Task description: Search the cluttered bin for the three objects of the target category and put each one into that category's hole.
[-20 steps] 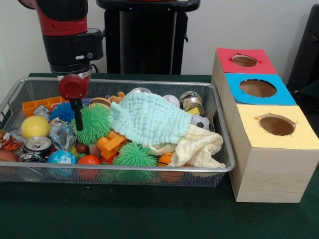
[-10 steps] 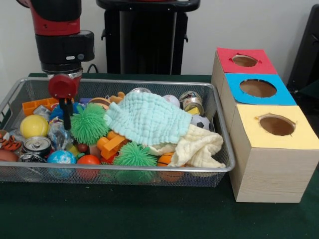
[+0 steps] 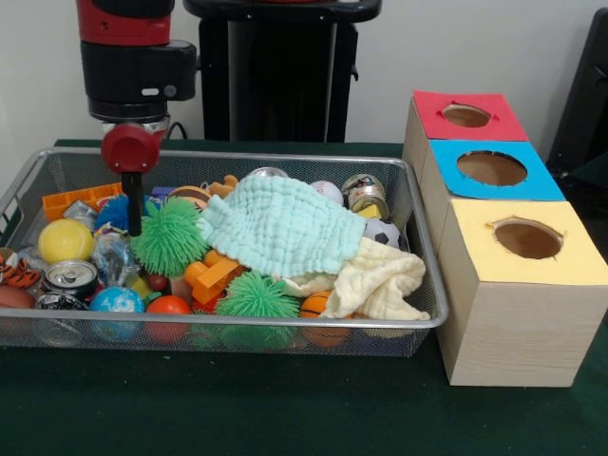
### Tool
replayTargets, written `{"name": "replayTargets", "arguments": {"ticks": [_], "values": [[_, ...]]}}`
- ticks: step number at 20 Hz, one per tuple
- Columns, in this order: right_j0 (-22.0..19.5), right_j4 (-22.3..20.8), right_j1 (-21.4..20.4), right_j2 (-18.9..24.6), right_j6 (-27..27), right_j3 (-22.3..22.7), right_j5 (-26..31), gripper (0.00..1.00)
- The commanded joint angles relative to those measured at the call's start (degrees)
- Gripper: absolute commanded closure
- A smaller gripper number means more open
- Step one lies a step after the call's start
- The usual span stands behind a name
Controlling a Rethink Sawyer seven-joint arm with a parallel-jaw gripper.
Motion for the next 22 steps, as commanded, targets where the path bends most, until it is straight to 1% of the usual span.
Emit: {"name": "replayTargets", "arguments": {"ticks": [1,4,8,10,14,18,22], "values": [[-0.15,3.92,0.54,0.54,11.46,-0.56,2.45,0.00],[-1.14,3.72,2.20,1.46,10.45,-1.85,1.29,0.00],[-1.76,3.55,3.69,1.29,9.19,-3.87,1.77,0.00],[-1.96,3.44,4.00,1.15,8.91,-4.28,1.92,0.00],[-2.41,2.92,5.63,1.81,8.83,-4.32,0.29,0.00],[-1.30,2.32,7.35,-0.63,8.09,-5.97,-0.80,0.00],[-0.88,1.35,7.84,-1.66,7.13,-7.13,-1.59,0.00]]}}
